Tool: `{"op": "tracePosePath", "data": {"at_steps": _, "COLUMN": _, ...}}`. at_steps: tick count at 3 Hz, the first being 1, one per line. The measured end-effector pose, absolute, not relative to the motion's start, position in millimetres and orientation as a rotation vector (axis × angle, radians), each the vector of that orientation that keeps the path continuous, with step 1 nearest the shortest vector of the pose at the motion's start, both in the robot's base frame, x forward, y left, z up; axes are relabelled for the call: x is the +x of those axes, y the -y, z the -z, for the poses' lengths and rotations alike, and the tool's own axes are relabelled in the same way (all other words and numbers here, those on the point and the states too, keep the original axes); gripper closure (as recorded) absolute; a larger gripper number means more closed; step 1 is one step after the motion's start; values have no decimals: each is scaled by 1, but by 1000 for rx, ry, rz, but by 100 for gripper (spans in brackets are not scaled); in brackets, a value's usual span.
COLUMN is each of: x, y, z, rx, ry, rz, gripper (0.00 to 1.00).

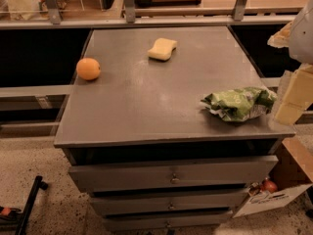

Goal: Move sponge near orange

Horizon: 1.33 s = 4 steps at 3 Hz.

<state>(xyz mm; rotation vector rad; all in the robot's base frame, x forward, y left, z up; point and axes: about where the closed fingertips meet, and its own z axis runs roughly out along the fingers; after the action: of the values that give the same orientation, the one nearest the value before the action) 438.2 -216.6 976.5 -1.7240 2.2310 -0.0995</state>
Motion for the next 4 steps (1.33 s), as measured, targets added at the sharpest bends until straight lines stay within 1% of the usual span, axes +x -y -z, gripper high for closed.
{"op": "tracePosePath", "data": {"at_steps": 1, "x": 438, "y": 217, "z": -977, "rx": -1724, "ry": -2231, "rz": 100, "gripper": 0}}
{"op": "tracePosePath", "data": {"at_steps": 2, "x": 475, "y": 205, "z": -975, "rx": -1715, "ry": -2187, "rz": 128, "gripper": 0}}
{"op": "tracePosePath", "data": {"at_steps": 3, "x": 540, "y": 192, "z": -973, "rx": -1690, "ry": -2123, "rz": 175, "gripper": 0}}
{"op": "tracePosePath", "data": {"at_steps": 4, "x": 621, "y": 169, "z": -975, "rx": -1624, "ry": -2043, "rz": 213, "gripper": 0}}
